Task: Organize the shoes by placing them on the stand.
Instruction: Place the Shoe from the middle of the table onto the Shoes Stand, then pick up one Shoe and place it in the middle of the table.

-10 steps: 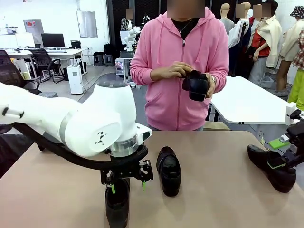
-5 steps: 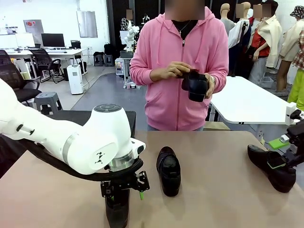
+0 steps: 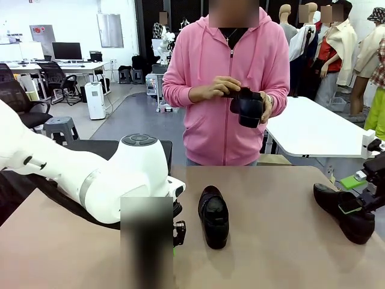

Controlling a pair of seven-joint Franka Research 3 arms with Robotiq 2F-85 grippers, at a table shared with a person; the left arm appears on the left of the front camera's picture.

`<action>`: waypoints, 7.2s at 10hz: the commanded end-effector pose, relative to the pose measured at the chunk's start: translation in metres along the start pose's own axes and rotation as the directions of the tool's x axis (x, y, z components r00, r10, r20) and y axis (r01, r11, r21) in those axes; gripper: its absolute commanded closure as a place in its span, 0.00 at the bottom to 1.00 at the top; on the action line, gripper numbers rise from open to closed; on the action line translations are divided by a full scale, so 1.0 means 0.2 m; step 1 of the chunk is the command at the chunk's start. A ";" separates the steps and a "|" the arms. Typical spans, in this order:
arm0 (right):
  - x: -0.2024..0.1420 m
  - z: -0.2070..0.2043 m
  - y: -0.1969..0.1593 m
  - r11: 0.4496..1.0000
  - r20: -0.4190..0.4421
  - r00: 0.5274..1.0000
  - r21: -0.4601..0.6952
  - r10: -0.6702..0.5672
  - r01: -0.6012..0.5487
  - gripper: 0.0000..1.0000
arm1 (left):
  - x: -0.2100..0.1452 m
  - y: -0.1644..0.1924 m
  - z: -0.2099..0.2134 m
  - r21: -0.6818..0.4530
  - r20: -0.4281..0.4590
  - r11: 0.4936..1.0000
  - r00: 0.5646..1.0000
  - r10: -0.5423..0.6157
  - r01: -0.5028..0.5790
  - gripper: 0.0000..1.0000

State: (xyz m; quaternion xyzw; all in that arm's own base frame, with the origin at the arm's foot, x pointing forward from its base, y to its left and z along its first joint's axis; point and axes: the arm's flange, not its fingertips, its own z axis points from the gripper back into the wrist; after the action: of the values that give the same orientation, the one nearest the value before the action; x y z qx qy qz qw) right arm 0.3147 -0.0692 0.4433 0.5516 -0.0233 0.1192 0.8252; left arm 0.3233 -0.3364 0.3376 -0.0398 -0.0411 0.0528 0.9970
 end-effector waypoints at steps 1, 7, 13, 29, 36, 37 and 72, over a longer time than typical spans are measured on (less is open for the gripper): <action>0.01 0.01 0.01 0.999 0.014 0.999 0.021 0.029 -0.030 0.00 | -0.01 -0.01 -0.03 0.016 0.023 1.000 0.999 0.026 -0.027 1.00; 0.01 0.01 0.01 0.999 0.014 0.999 0.021 0.029 -0.030 0.00 | -0.19 0.05 0.30 0.076 0.085 0.987 0.985 -0.151 0.145 1.00; 0.01 0.01 0.01 0.999 0.014 0.999 0.021 0.029 -0.030 0.00 | -0.58 0.05 0.69 0.154 0.111 0.890 0.888 -0.446 0.428 1.00; 0.01 0.01 0.01 0.999 0.014 0.999 0.021 0.029 -0.030 0.00 | 1.10 0.56 0.69 0.240 0.350 0.965 0.917 -0.192 0.110 1.00; 0.01 0.01 0.01 0.999 0.014 0.999 0.021 0.029 -0.030 0.00 | 1.44 0.44 0.56 0.243 0.352 0.959 0.908 -0.229 0.147 1.00; 0.01 0.01 0.01 0.999 0.014 0.999 0.021 0.029 -0.030 0.00 | 1.49 0.43 0.52 0.257 0.317 0.945 0.905 -0.283 0.205 1.00; 0.01 0.01 0.01 0.999 0.014 0.999 0.021 0.029 -0.030 0.00 | 0.29 1.29 0.91 -0.713 0.062 0.701 0.992 0.113 -0.036 0.24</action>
State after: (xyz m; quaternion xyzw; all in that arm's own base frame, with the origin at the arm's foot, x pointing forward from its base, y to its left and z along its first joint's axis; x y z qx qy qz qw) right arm 0.3144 -0.0700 0.4433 0.5521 -0.0232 0.1197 0.8248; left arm 0.3390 -0.0597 0.4984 -0.4107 -0.1084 0.0728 0.9024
